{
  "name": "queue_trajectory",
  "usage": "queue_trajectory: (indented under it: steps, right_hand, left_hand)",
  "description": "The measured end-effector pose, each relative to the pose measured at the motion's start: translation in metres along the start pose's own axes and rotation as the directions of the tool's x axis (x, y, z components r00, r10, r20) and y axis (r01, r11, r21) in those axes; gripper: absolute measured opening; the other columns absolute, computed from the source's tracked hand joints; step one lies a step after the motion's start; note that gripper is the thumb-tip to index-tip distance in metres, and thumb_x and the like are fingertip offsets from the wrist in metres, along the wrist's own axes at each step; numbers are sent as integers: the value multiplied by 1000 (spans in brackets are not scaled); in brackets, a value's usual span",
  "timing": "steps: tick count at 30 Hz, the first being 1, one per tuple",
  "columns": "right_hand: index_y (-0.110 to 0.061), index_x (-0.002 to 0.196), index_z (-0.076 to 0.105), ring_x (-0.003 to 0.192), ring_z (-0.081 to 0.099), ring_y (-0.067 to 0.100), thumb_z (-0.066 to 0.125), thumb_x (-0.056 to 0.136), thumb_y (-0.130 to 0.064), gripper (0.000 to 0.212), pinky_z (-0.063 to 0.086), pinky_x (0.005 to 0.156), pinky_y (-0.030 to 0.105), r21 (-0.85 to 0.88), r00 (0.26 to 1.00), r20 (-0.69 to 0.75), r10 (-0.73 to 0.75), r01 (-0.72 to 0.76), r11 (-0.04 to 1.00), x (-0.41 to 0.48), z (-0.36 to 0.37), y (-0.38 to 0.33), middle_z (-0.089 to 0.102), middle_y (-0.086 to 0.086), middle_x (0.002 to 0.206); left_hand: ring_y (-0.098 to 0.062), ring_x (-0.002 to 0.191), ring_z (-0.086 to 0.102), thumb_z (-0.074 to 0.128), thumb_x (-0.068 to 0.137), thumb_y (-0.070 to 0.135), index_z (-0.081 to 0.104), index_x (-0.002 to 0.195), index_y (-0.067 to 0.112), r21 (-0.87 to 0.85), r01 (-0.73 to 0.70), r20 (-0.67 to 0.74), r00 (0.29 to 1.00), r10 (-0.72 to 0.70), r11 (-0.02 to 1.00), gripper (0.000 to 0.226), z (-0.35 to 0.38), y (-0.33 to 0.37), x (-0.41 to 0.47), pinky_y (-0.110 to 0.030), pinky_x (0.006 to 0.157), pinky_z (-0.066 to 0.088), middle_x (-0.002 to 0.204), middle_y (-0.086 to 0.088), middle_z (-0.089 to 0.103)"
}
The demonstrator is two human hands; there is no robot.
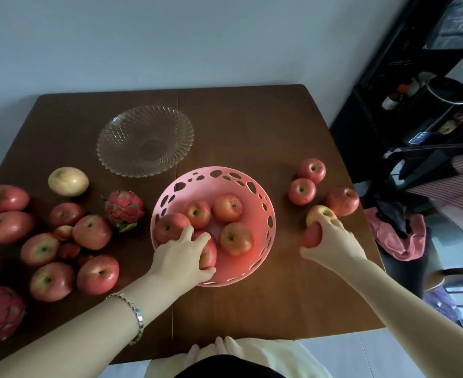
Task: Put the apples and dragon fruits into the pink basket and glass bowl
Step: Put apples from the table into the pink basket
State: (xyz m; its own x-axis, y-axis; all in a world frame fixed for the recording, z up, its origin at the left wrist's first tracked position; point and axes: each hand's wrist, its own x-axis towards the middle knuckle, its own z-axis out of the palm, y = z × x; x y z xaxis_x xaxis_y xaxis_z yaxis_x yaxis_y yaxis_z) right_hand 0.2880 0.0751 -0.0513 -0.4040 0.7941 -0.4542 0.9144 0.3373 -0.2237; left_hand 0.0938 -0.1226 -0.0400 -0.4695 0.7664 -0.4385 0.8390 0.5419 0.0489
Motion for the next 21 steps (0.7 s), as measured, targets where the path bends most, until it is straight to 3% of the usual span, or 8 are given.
queue_trajectory:
  steps: [3,5,7,10,14,16,19,21]
  right_hand:
    - [-34,128,42,98,47,16,72,67,-48,69,42,78,27,211,964,-130,-231,254,944,-27,-21,-44,48,-2,116]
    - [-37,126,42,99,49,17,72,65,-51,70,44,83,28,251,924,-74,-375,381,890,-40,-19,-72,50,0,110]
    - [-37,128,40,109,49,22,72,64,-52,73,45,92,32,183,876,55,-479,463,867,-41,-3,-94,51,3,115]
    - [-34,133,36,115,44,28,70,69,-49,74,43,94,36,19,849,201,-489,496,868,-36,23,-111,45,5,124]
    - [-27,139,29,123,36,31,69,75,-46,78,44,92,40,-137,832,262,-490,534,834,-35,45,-115,32,7,137]
    - [-27,143,23,125,34,32,65,76,-53,83,43,96,42,-103,818,285,-500,545,832,-36,48,-112,26,6,142]
    - [-33,148,10,132,31,35,48,87,-52,74,36,105,46,-9,788,357,-501,540,842,-33,43,-107,19,2,151]
    - [-30,147,15,131,36,34,49,88,-49,70,37,104,44,54,803,357,-477,492,869,-30,42,-104,23,-2,151]
  left_hand:
    - [-26,107,61,50,82,60,30,139,31,16,-10,-1,1000,10,1000,66,0,-1,0,-28,72,46,141,-1,33]
    - [-26,105,62,50,82,60,30,139,32,15,-8,9,1000,8,1000,67,-1,-1,0,-28,70,45,140,0,35]
    - [-28,103,62,52,81,59,32,136,33,1,1,31,1000,-1,1000,65,-2,-2,1,-29,68,44,136,0,36]
    - [-27,99,63,56,79,56,37,133,35,-57,6,40,999,-4,998,61,-4,-4,1,-28,64,42,132,1,37]
    - [-25,98,64,59,76,59,38,131,33,-76,5,29,1000,-3,997,64,-3,-5,1,-27,63,39,131,3,38]
    - [-24,99,64,60,77,58,37,132,34,-72,4,28,1000,-2,997,65,-2,-5,1,-28,63,41,133,3,38]
    - [-24,102,63,59,77,58,34,135,34,-65,-2,24,1000,3,998,68,-3,-6,1,-30,67,44,136,3,36]
    - [-24,103,62,58,78,58,33,137,34,-68,6,20,1000,-5,998,68,-4,-7,1,-30,70,46,136,3,36]
